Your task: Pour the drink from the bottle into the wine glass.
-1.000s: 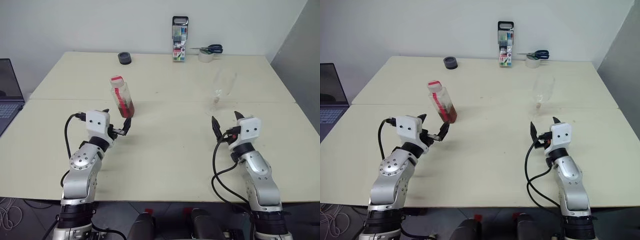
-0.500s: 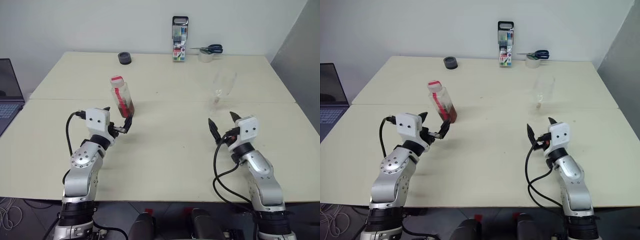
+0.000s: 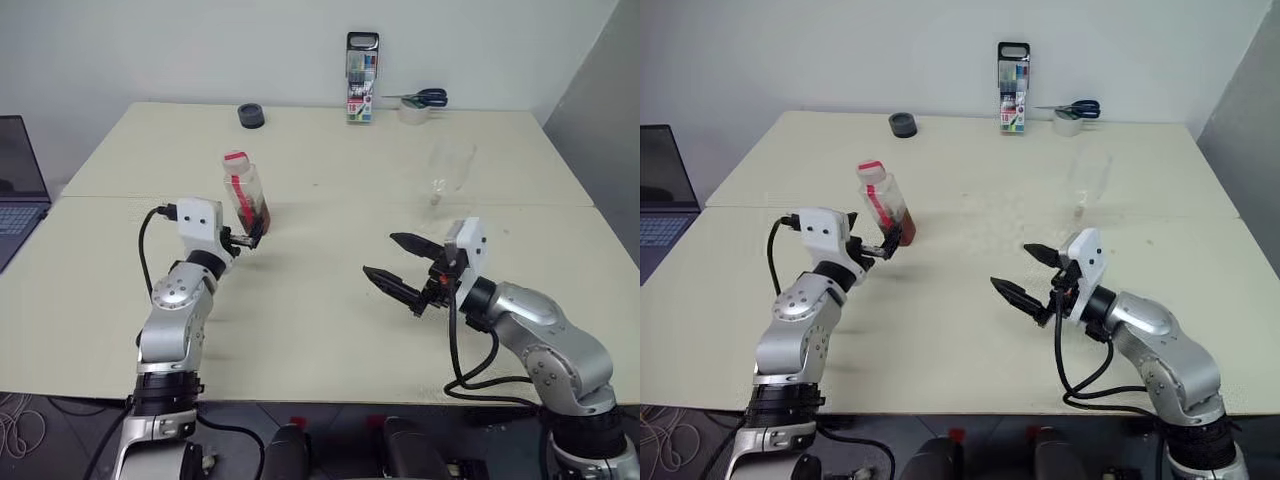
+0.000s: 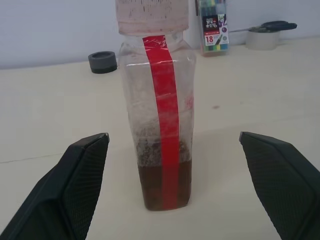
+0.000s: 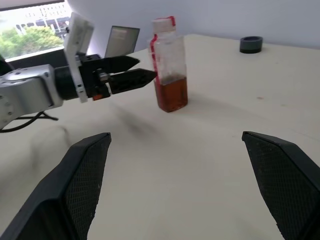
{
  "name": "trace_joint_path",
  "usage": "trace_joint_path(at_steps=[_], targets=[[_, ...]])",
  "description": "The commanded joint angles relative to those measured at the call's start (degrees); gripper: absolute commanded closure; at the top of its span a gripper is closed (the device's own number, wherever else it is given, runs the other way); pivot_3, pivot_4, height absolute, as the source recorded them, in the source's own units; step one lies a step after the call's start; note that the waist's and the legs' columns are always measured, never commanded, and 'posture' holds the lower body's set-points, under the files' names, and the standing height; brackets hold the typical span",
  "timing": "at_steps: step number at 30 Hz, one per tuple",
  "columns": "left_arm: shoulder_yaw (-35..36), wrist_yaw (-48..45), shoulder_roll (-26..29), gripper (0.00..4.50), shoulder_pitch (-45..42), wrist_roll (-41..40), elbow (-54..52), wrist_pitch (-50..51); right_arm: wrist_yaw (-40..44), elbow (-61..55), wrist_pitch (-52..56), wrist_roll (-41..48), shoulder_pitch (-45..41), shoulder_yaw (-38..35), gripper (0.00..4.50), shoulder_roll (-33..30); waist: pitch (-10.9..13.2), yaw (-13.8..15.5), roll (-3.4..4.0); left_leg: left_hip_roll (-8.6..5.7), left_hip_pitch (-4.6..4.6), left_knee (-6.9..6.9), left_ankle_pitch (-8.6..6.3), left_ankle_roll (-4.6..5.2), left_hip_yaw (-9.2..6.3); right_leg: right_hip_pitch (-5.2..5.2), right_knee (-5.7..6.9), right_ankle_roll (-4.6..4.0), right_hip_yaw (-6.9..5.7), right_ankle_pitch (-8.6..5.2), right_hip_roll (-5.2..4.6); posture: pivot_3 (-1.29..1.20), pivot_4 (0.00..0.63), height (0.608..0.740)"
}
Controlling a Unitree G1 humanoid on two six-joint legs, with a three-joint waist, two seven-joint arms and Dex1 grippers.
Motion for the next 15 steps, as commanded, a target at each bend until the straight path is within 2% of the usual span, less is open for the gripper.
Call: trace_joint_path(at_steps=[1,11,15], targets=[[-0.32,-0.24,-0.02,0.03,-2.19,0.63,0.68,-0.76,1.17,-1.25,-0.63,0.74,-1.55,0.00,0.00,-0.58,0.00,-0.01,0.00,0.00,0.00,0.00,0.00,0.00,0.00,0.00,0.00,0.00,0.00,0.00,0.00,0.00,0.150,0.740],[0.37,0.11,-0.33,0.03,-4.72,0.47,3.68,-1.13,1.32,-0.49,-2.25,-0.59,-2.43,0.74,0.00,-0.62,0.00,0.01,0.00,0.00,-0.02,0.00,0.00,-0.01,0.01,-0.01,-0.01,0.00,0.01,0.00,-0.01,0.00,0.150,0.740],[0.54,0.77,-0.20,0.03,-7.37,1.05,6.84,-1.75,4.26,-1.13,-1.20,1.03,-3.79,1.77,0.00,-1.90,0.00,0.01,-0.01,-0.01,-0.02,0.01,0.00,-0.01,0.00,-0.01,-0.01,0.00,0.00,0.00,-0.01,0.00,0.150,0.740]])
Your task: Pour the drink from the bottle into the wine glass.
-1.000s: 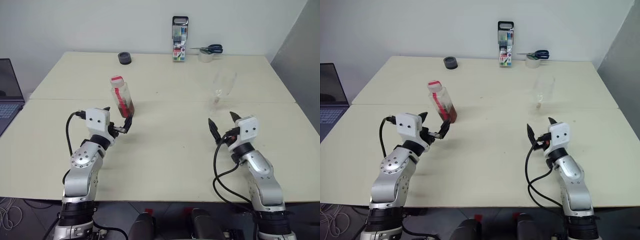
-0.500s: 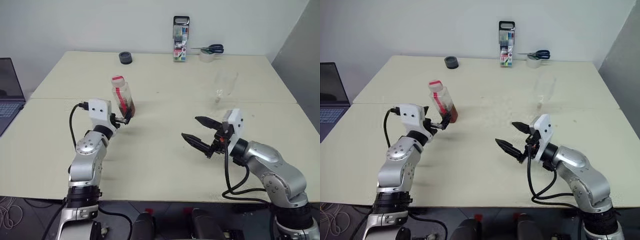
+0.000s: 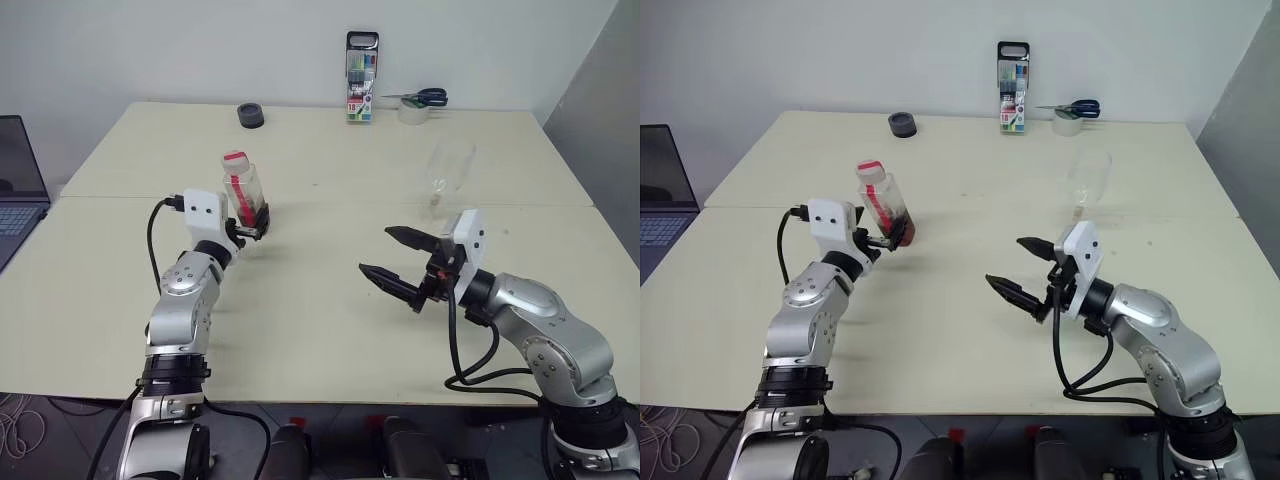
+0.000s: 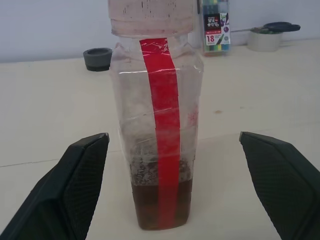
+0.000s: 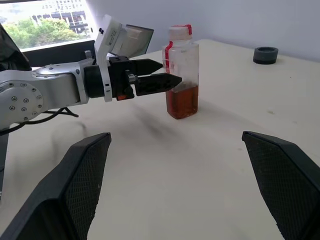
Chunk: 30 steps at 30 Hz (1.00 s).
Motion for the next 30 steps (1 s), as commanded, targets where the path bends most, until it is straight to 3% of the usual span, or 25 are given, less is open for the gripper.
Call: trace_joint_path(at_steps=[1,30], targets=[[0.56,0.62,0.30,0.03,-2.91,0.82,1.08,-1.72,3.15,-1.81,0.03,1.37,-2.26,0.72,0.00,-1.60,0.00,0.00,0.00,0.00,0.00,0.00,0.00,0.00,0.00,0.00,0.00,0.00,0.00,0.00,0.00,0.00,0.150,0.740],[-0.28,-0.41,0.53,0.03,-17.10,3.96,19.83,-7.99,5.34,3.58,0.02,1.57,-9.86,-0.04,0.00,-0.06,0.00,-0.03,-0.01,-0.02,-0.07,0.01,0.01,-0.02,-0.03,-0.06,0.00,0.00,-0.04,0.00,-0.02,0.00,0.150,0.740]])
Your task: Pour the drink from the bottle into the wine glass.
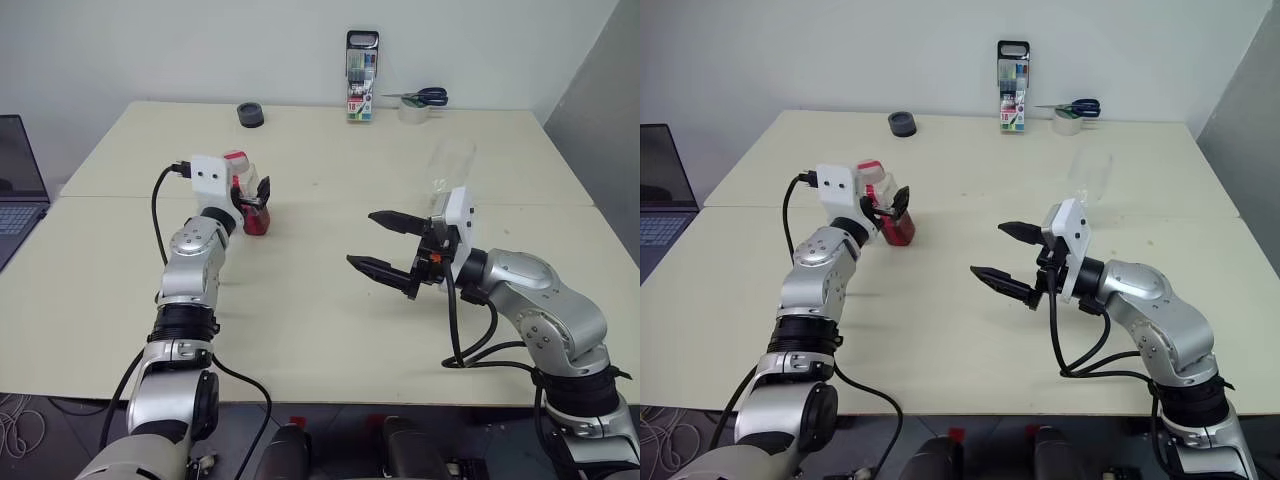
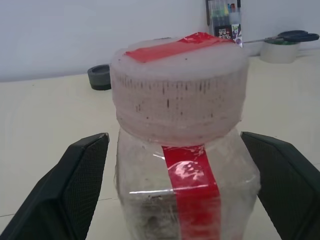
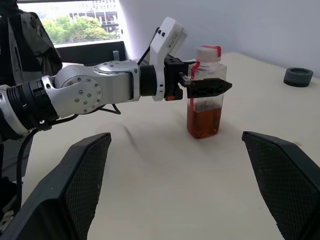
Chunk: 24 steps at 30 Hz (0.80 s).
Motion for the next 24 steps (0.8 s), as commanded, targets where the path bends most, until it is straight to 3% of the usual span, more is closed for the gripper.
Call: trace_joint_path(at_steps=[1,6,9,16,24], targets=[[-0.20,0.04,-0.04,0.03,-2.41,0.59,0.27,-1.99,0.54,-0.94,-0.81,0.94,-1.48,-0.99,0.00,0.02,0.00,0.00,0.00,0.00,0.00,0.00,0.00,0.00,0.01,0.00,0.00,0.00,0.00,0.00,0.00,0.00,0.150,0.740],[-0.41,-0.28,-0.09,0.03,-2.85,1.06,1.20,-2.59,0.50,-0.61,-1.03,0.68,-1.55,-1.04,0.00,-0.04,0.00,0.00,0.00,0.00,-0.01,0.00,0.00,-0.01,0.00,-0.01,0.00,0.00,0.00,0.00,0.00,0.00,0.150,0.740],[-0.49,-0.59,0.02,0.64,-2.68,1.34,1.42,-2.90,0.44,-0.34,-1.22,0.51,-1.47,-1.19,0.00,-0.08,0.00,-0.01,0.00,0.00,-0.01,0.00,0.00,-0.01,0.00,-0.01,0.00,0.00,0.00,0.00,-0.01,0.00,0.150,0.740],[-0.26,-0.93,-0.07,2.68,-2.64,1.25,1.60,-3.27,0.20,-0.10,-1.37,0.64,-1.37,-1.48,0.00,0.09,0.00,-0.01,0.00,0.00,-0.01,0.00,0.00,-0.01,0.01,-0.01,0.00,0.00,0.01,0.00,-0.01,0.00,0.150,0.740],[0.08,-3.14,-0.46,2.73,-0.33,-0.14,-1.48,-4.47,-0.55,-0.74,-1.53,0.49,-1.14,-1.86,0.00,0.29,0.00,-0.02,0.00,-0.01,-0.03,0.00,0.01,-0.01,0.00,-0.02,0.00,0.00,0.00,0.00,-0.01,0.00,0.150,0.740]])
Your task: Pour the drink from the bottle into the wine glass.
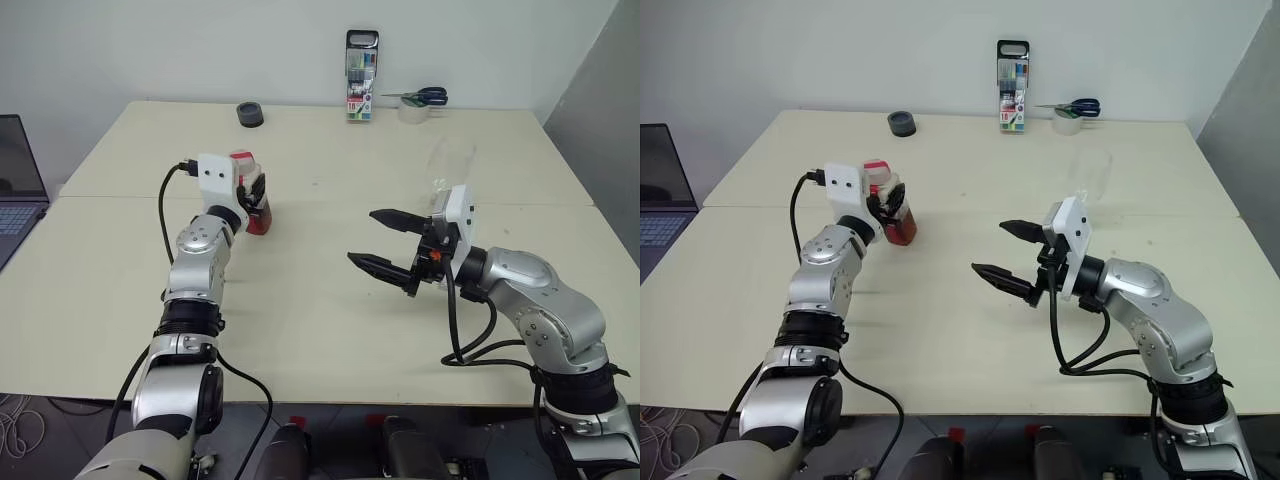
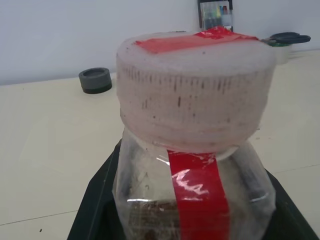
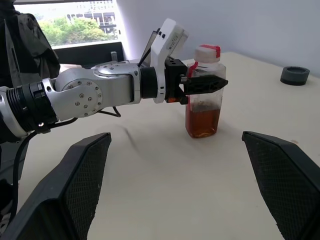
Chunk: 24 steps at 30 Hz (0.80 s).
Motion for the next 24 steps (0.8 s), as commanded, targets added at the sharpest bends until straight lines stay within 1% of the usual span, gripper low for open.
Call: trace_joint_path(at_steps=[1,4,9,13,16,18,21,24], targets=[[-0.01,-2.97,0.33,2.73,1.17,-1.62,-4.73,-1.23,-0.57,-1.87,-1.16,0.53,-0.57,-1.88,0.00,-0.12,0.00,0.00,0.00,0.00,0.00,0.00,0.00,0.00,0.00,-0.01,0.00,0.00,0.00,0.00,0.00,0.00,0.150,0.740],[-0.41,-8.89,0.02,2.73,2.92,-5.22,-8.95,0.81,-1.18,-3.81,-0.69,0.82,0.80,-3.58,0.00,-1.33,0.00,-0.01,0.00,-0.01,-0.01,0.00,0.09,-0.15,0.00,-0.01,0.00,0.00,0.00,0.00,-0.02,0.00,0.150,0.740],[-4.73,-19.48,0.08,2.73,4.36,-8.14,-14.29,2.14,-2.69,-9.52,2.24,4.29,4.97,-8.42,0.00,-4.62,0.01,0.28,-0.01,-0.09,-0.14,0.04,0.11,-0.19,-0.05,-0.02,-0.04,0.00,-0.04,0.00,-0.09,0.00,0.150,0.740],[-8.37,-28.05,0.51,2.73,3.86,-9.77,-16.34,3.04,-5.66,-14.23,4.79,5.32,6.62,-9.01,0.00,-6.15,0.01,0.08,-0.01,-0.05,-0.13,0.02,0.09,-0.15,-0.06,-0.02,-0.04,0.00,-0.04,0.00,-0.05,0.00,0.150,0.740],[-12.42,-37.30,0.64,2.73,2.83,-11.40,-17.77,4.14,-11.40,-17.38,7.28,4.34,5.20,-8.06,0.00,-5.11,0.01,-0.12,-0.01,-0.01,-0.11,0.02,0.01,-0.01,-0.05,-0.02,-0.03,0.00,-0.03,0.00,0.00,0.00,0.150,0.740],[-14.39,-41.75,0.64,2.73,2.16,-12.03,-18.04,4.66,-15.02,-17.93,9.35,4.32,3.38,-7.21,0.00,-3.68,0.01,-0.22,-0.01,0.01,-0.10,0.02,0.00,0.01,-0.05,-0.02,-0.02,0.00,-0.03,0.00,0.04,0.00,0.150,0.740],[-16.47,-46.25,0.12,2.73,0.94,-12.34,-17.63,5.15,-18.63,-17.86,11.82,4.63,0.86,-5.88,0.00,-1.54,0.01,-0.26,-0.01,0.02,-0.09,0.03,0.00,0.01,-0.05,-0.02,-0.01,0.00,-0.02,0.00,0.06,0.00,0.150,0.740],[-18.24,-49.27,-0.52,2.73,-0.33,-11.67,-16.61,4.22,-19.95,-17.36,12.11,3.91,-0.84,-3.89,0.00,0.08,0.01,-0.19,0.00,0.02,-0.10,0.02,0.00,0.01,-0.06,-0.02,-0.02,0.00,-0.02,0.00,0.06,0.00,0.150,0.740]])
